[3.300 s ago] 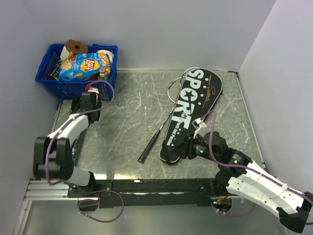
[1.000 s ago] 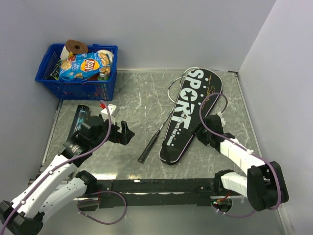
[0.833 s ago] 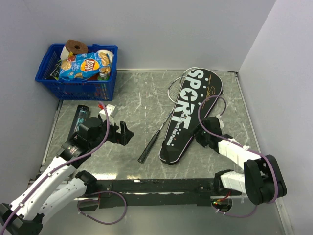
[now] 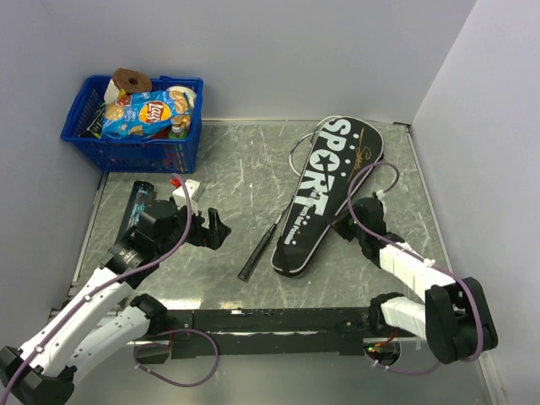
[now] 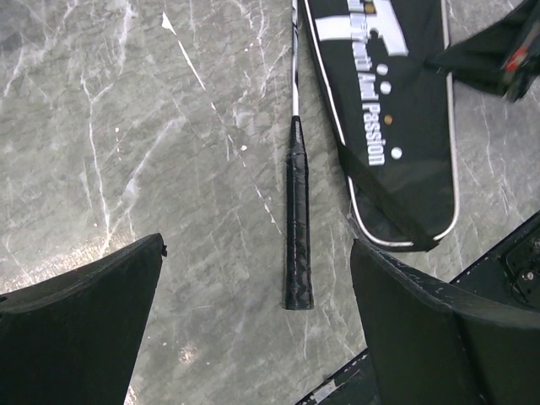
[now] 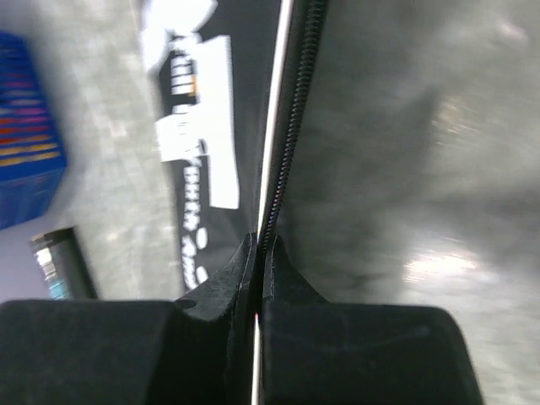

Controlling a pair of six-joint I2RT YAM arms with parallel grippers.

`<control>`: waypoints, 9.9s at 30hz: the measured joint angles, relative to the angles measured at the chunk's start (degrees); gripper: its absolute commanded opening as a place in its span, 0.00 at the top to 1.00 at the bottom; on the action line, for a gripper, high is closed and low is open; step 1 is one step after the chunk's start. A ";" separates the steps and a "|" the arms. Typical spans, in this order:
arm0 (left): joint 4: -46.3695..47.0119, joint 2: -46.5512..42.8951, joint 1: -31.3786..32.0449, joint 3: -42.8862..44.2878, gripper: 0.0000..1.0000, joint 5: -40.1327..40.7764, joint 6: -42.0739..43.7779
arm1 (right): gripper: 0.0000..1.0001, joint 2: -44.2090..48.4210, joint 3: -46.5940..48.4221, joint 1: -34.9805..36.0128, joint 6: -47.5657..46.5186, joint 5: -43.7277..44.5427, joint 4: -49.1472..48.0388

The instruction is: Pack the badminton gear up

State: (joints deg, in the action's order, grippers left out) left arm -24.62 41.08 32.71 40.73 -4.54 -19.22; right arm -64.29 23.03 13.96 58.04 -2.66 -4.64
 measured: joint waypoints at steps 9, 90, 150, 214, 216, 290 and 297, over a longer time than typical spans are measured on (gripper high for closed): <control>-0.07 -0.96 0.00 0.00 0.03 1.55 0.00 | 1.00 -0.59 13.84 1.49 -1.55 -8.11 1.86; -8.98 49.94 22.14 16.13 0.18 38.45 -11.58 | 0.35 21.29 3.85 33.03 -8.24 20.33 20.39; -9.03 41.16 20.57 15.65 0.99 40.28 -10.47 | 0.32 3.45 18.38 13.90 -23.19 15.34 19.78; -2.25 22.82 13.07 10.27 0.99 31.74 -9.35 | 1.00 -59.82 72.57 7.56 -46.51 9.73 44.68; -2.32 22.82 13.07 10.27 0.99 31.74 -9.35 | 1.00 -59.63 72.24 7.69 -46.45 10.12 44.41; 2.34 22.32 18.10 5.14 0.99 34.97 -16.31 | 1.00 -40.13 47.17 43.76 -20.96 14.95 35.36; 2.89 20.44 19.93 -0.17 0.99 34.49 -19.50 | 0.95 -43.58 50.40 36.96 -22.64 12.24 29.33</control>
State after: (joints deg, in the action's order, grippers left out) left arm -21.74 61.52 52.64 40.56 29.95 -38.72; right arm -107.87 73.43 50.92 35.40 9.58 24.69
